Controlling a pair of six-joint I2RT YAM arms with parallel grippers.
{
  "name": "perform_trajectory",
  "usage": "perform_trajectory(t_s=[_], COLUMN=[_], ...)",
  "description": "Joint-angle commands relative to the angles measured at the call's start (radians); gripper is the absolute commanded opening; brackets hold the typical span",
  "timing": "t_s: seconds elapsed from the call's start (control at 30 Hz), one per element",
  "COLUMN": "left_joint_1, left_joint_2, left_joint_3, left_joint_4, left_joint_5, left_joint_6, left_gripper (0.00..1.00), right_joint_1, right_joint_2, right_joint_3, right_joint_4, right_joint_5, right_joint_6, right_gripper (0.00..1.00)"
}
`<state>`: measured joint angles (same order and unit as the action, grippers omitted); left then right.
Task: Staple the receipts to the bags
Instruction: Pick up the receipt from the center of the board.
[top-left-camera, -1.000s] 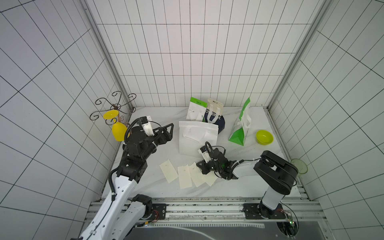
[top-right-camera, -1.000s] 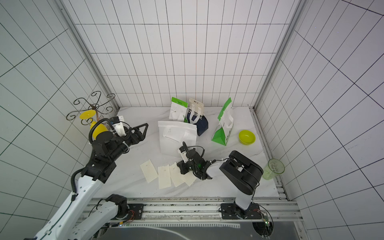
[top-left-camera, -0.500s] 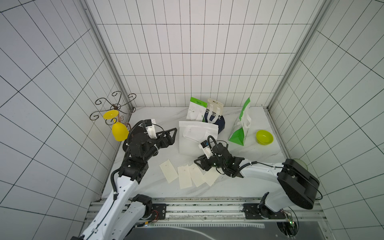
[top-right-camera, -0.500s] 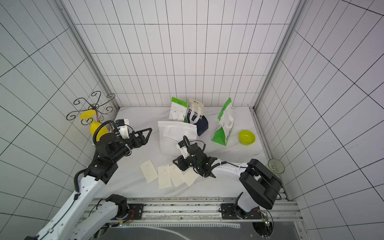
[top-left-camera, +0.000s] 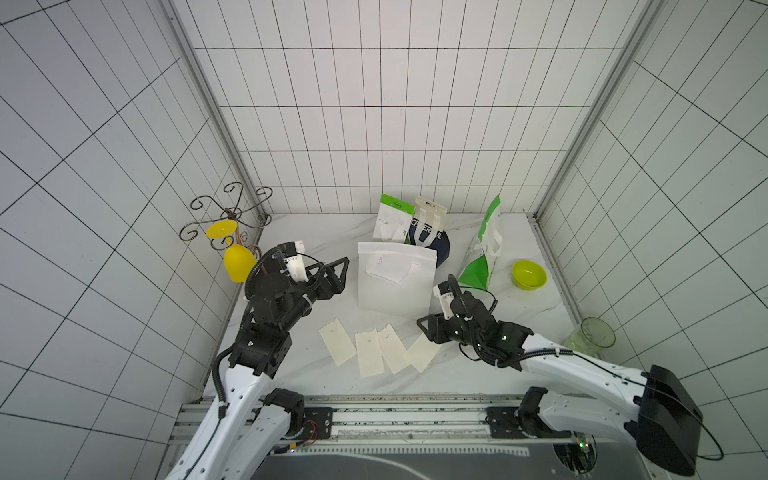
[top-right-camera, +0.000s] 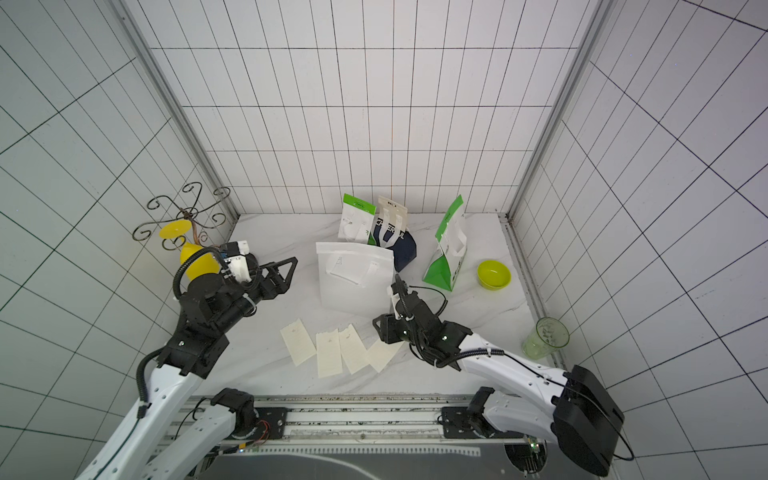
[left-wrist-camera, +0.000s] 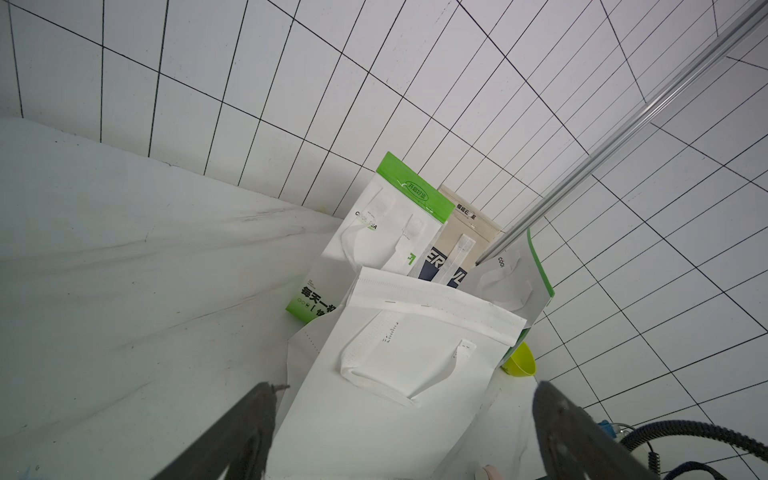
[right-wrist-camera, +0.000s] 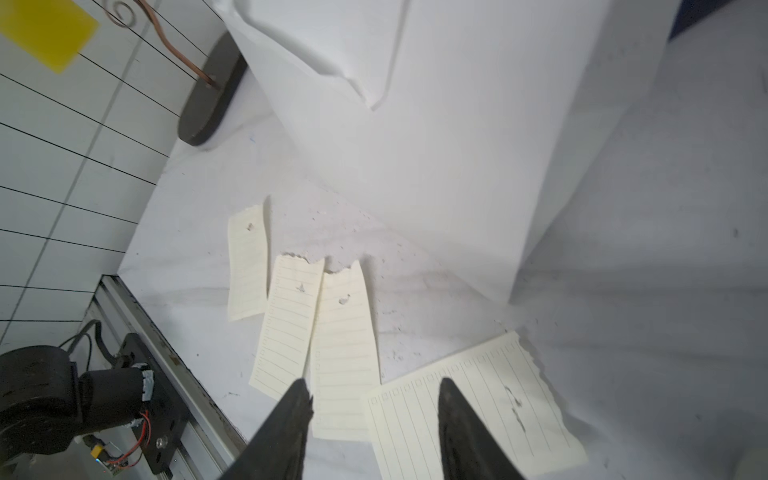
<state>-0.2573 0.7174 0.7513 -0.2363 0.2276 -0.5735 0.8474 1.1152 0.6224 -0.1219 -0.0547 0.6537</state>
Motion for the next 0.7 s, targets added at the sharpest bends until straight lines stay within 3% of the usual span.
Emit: perform_trajectory(t_s=[0.0,0.27,0.67], left_joint_1=[-0.012,-0.046,-0.065], left_joint_2=[-0.012,-0.026,-0.025], left_joint_3=[-0.005,0.006,0.008], left_joint_4=[-0.001,-0.015,-0.015], left_joint_5=[-0.015,-0.042,-0.047], left_joint_6=[0.009,0.036,0.041], left_gripper=[0.95,0.95,0.95], right_joint_1=[-0.054,-0.145,-0.206], right_joint_2=[0.006,0.003,0.159], right_joint_3=[-0.060,-0.102,-0.156], right_joint_4=[-0.167,-0.240,-0.021], right_joint_5=[-0.017,-0.091,-0.215], right_joint_6=[0.088,0.162,0.182], right_gripper=[0.51,0.53,0.50])
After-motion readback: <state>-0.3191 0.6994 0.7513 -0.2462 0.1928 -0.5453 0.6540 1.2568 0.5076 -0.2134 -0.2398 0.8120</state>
